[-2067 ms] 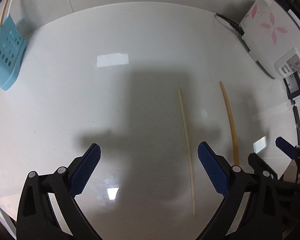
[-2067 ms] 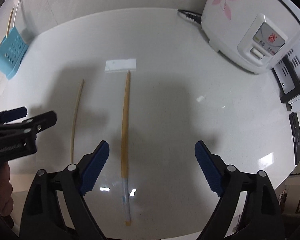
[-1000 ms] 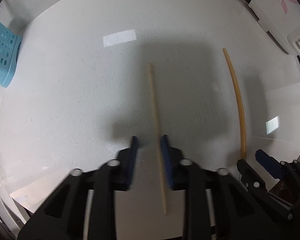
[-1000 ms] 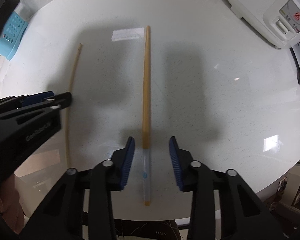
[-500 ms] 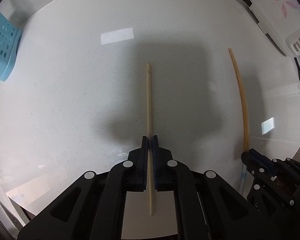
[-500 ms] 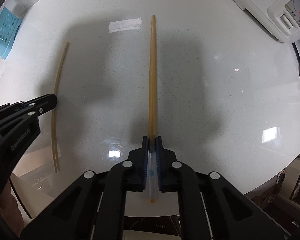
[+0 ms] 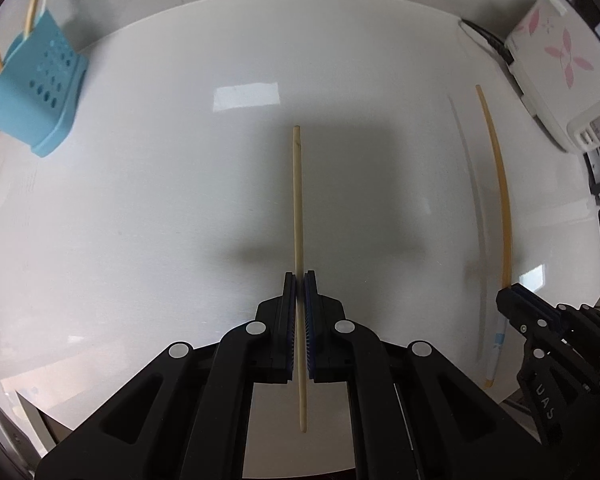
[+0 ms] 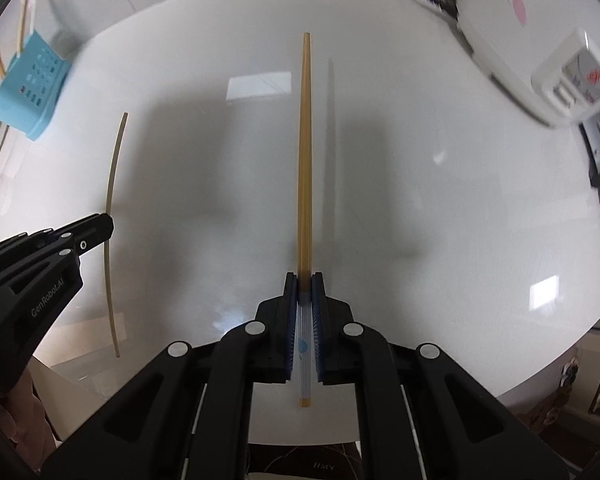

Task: Organize utensils
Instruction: 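Lift both held chopsticks and carry them to the blue holder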

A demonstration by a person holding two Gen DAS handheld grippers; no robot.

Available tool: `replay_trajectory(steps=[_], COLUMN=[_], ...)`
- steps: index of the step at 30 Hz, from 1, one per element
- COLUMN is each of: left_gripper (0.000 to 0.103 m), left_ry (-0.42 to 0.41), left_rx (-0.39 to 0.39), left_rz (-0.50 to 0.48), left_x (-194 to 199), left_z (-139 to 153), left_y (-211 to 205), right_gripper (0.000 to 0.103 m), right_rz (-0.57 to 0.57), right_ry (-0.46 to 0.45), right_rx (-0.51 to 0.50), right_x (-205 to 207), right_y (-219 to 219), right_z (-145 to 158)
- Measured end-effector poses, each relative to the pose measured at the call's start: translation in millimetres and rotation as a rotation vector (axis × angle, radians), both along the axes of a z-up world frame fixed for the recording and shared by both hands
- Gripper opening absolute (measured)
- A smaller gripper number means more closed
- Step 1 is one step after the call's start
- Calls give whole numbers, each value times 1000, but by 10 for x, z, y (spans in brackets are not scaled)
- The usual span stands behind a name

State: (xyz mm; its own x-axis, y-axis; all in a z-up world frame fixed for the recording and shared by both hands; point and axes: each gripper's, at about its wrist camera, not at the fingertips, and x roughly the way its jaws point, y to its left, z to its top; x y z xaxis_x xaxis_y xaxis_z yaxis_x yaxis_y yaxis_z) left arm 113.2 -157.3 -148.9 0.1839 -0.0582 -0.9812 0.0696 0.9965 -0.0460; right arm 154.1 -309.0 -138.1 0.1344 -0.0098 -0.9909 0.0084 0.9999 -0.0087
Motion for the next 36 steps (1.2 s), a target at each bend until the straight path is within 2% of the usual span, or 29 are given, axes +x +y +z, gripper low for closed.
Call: replay_trajectory(steps=[9, 17, 22, 32, 36], left_gripper=[3, 3, 3, 3, 3], left_ry=[-125, -259, -349, -483, -540], left_rx=[-31, -37, -69, -52, -54], left_rz=[88, 162, 204, 237, 248], left_x=[-82, -121, -137, -35, 51], left_z=[350, 713, 936, 1235, 1336], left_y=[590, 1340, 1812, 2530, 2728], right_gripper=[7, 7, 7, 7, 7], right_rz=[68, 148, 184, 218, 231], right_ry=[-119, -229, -301, -424, -447], right_rx=[14, 63, 100, 150, 170], right_x=[109, 293, 365, 500, 617], right_y=[592, 1344, 1769, 2532, 2688], right_z=[340, 643, 836, 1058, 1115])
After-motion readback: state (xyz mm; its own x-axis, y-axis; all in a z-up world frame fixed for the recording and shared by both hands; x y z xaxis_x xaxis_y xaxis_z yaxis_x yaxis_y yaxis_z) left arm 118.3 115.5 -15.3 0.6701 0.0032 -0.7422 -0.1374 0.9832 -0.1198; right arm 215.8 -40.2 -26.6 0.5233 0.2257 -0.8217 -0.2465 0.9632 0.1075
